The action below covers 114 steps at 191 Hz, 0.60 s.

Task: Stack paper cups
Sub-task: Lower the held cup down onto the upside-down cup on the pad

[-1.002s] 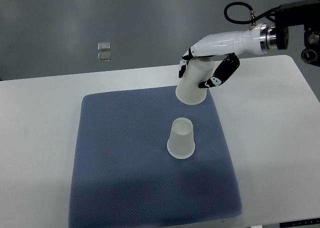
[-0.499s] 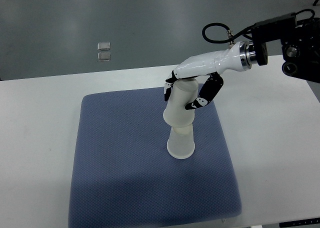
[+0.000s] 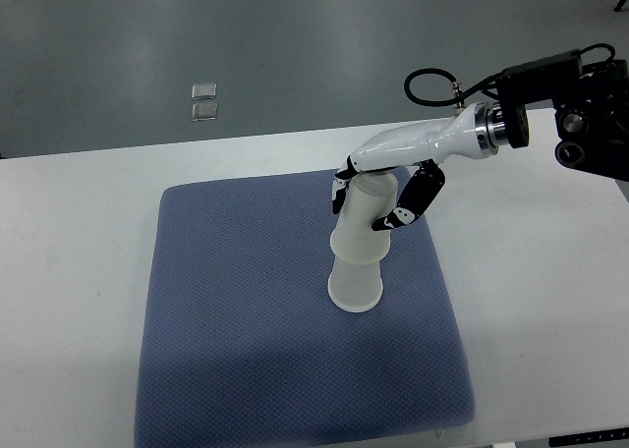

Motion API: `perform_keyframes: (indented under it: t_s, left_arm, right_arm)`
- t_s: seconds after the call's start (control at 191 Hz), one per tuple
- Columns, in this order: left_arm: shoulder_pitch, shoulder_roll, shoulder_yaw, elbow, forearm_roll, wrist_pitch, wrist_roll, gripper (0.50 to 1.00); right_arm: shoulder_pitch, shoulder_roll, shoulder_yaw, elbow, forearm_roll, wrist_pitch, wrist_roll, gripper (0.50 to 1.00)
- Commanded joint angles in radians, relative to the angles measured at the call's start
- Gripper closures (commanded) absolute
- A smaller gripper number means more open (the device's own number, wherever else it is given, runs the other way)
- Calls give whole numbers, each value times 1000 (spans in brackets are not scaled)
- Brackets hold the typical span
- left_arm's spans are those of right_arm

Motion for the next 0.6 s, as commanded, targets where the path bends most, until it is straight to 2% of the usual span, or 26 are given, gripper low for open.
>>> perform_keyframes:
  t_s: [0.0,0.593]
  left_arm:
    - [0,0,0,0,1,0,0,500]
    - [0,0,0,0,0,0,0,500]
  right_arm:
    - [-1,-5,0,1,0,0,0,824]
    - [-35,-16,3,0,-3,-16,-3,824]
